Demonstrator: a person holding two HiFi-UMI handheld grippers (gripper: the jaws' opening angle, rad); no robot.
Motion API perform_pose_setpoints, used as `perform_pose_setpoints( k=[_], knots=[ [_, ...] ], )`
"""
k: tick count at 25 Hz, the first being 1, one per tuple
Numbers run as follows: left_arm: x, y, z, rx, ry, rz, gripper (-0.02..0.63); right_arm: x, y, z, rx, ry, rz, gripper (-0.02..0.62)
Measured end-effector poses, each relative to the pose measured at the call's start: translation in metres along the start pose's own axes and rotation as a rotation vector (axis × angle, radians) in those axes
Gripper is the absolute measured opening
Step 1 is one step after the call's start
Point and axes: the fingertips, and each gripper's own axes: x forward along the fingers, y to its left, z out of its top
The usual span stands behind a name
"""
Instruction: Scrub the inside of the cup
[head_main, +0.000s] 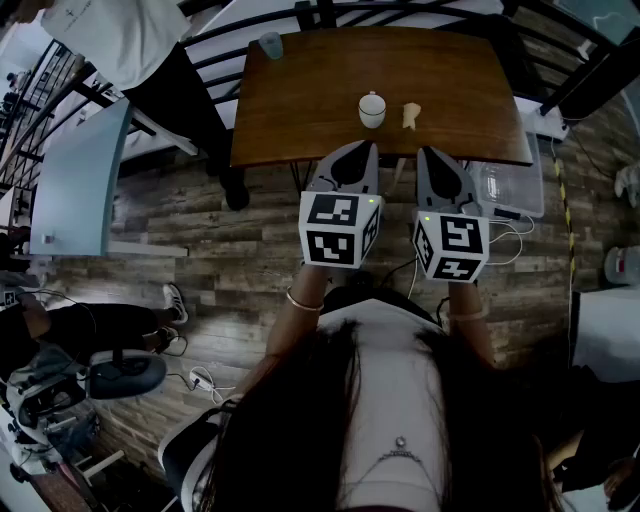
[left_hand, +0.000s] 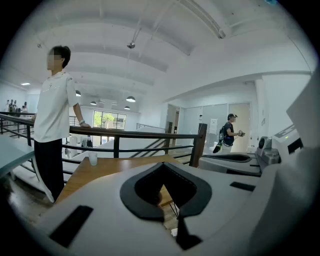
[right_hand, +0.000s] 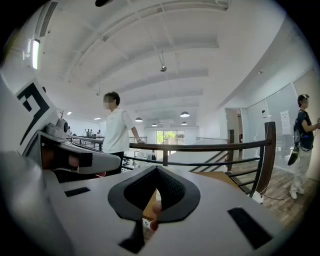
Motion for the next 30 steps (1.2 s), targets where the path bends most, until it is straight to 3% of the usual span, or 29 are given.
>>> perform_pose_setpoints(
  k=[20,30],
  knots=[
    [0.016,0.035,-0.004,-0.010,0.029,-0.053,0.009,0.030,0.005,-0.001,0.081,0.033,-0.071,0.035],
    [0.033,0.038,-0.012,-0.016,0.025,-0.041,0.009,0.045,-0.004,-0.011,0.069,0.053,-0.075,0.035]
  ],
)
